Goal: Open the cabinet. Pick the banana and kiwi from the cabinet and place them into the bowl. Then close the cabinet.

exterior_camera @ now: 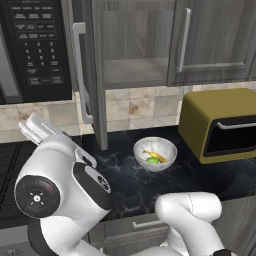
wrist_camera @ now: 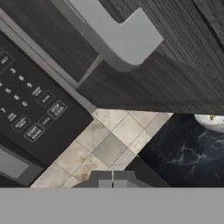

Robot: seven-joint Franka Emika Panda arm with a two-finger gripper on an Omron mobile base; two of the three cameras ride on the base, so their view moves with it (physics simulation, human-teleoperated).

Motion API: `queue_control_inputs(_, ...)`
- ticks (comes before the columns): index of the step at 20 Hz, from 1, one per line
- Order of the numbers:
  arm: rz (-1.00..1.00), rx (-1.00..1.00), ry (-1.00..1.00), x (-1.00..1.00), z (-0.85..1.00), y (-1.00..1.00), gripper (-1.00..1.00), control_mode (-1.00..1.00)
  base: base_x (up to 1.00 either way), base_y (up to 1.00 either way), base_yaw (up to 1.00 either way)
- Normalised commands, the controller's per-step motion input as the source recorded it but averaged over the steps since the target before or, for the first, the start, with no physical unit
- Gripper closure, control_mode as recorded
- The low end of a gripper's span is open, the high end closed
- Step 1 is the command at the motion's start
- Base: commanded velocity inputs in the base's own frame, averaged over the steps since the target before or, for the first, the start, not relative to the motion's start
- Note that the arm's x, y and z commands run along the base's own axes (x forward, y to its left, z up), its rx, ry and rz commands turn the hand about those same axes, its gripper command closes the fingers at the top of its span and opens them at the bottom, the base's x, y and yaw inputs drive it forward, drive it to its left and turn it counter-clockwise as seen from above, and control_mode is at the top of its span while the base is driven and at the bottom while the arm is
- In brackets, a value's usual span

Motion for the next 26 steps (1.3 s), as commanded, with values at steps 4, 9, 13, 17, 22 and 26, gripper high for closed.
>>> queue_control_inputs(4,-0.09,0.0,0.0,0.18,0.0,0.0,1.0,-1.0,0.0,0.0,0.0)
queue_control_inputs(9,-0.08,0.0,0.0,0.29,-0.03,0.0,1.0,-1.0,0.0,0.0,0.0)
queue_control_inputs(13,-0.07,0.0,0.0,0.34,-0.11,0.0,1.0,-1.0,0.0,0.0,0.0)
queue_control_inputs(17,-0.06,0.0,0.0,0.35,-0.16,0.0,1.0,-1.0,0.0,0.0,0.0)
queue_control_inputs(22,-0.06,0.0,-0.01,0.29,-0.11,0.0,1.0,-1.0,0.0,0.0,0.0)
queue_control_inputs(26,-0.05,0.0,-0.02,0.22,-0.02,0.0,1.0,-1.0,0.0,0.0,0.0)
